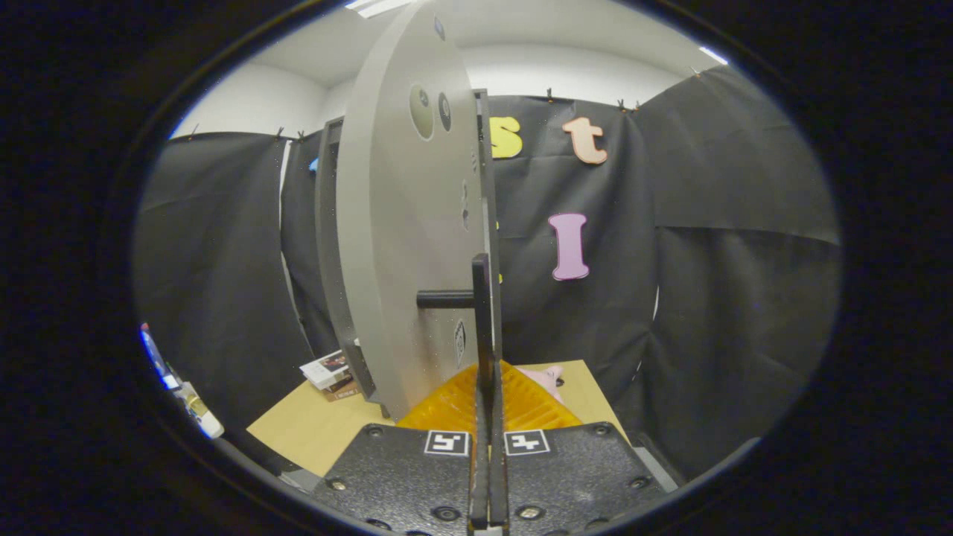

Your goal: Open the shoe cabinet door, grab the shoes and put them into the shoe cabinet, then close the shoe cabinet door.

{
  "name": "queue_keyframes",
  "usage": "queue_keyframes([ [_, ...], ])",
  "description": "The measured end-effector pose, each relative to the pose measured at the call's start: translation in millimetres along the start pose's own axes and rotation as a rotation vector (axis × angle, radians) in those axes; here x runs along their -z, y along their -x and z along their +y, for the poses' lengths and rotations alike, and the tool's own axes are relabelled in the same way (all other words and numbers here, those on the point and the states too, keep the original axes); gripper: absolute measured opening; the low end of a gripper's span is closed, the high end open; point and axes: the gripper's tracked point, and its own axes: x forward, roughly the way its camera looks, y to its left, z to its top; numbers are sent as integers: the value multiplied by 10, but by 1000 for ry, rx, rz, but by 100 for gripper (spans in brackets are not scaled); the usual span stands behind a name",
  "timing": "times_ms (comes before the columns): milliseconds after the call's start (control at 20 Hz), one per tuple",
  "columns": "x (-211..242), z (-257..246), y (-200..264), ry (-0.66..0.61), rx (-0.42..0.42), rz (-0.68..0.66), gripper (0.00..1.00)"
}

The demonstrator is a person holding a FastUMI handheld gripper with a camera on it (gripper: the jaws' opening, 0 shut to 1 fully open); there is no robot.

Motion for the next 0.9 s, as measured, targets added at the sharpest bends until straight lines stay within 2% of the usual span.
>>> queue_keyframes([
  [150,-14,-97,0,-9,30,-4,4],
  [500,-5,-103,-24,-19,25,0,4],
  [750,97,-115,251,-40,97,-4,9],
  [900,124,-186,465,16,163,-16,50],
])
